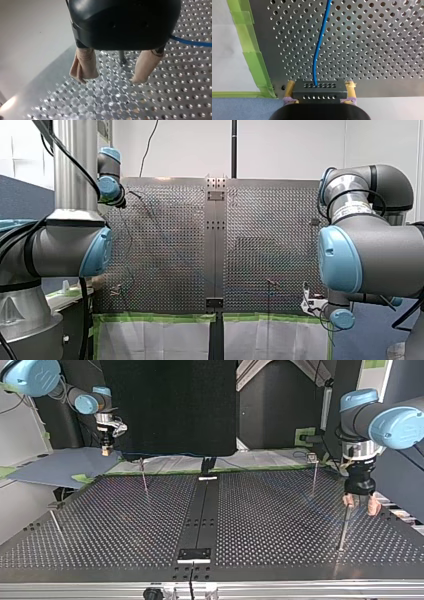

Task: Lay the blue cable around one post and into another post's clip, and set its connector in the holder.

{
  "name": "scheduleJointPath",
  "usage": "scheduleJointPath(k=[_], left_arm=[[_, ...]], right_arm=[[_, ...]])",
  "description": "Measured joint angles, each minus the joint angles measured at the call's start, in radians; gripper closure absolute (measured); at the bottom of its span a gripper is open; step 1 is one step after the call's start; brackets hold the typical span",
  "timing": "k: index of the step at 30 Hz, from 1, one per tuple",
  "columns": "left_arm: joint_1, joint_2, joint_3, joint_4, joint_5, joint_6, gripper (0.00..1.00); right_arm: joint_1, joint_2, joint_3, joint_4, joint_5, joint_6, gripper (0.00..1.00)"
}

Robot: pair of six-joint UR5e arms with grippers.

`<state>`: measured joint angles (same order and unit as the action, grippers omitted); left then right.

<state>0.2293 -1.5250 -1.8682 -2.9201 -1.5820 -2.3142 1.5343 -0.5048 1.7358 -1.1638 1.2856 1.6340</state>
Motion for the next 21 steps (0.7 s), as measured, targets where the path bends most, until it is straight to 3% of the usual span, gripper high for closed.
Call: scheduleJointPath(k=[8,18,21], left_arm=[[0.0,0.046,-0.017,0.039,0.021,0.063,0.0],[-0.005,0.114,-0.094,0.119,0.062,0.146,0.0],[-0.008,0.112,-0.115,0.144,0.081,0.17,0.0]], right_arm=[[0.002,0.001,0.0,0.001,0.0,0.0,1.0],[0.003,0.001,0.0,0.002,0.0,0.0,1.0],[0.003,0.001,0.0,0.002,0.0,0.0,1.0]])
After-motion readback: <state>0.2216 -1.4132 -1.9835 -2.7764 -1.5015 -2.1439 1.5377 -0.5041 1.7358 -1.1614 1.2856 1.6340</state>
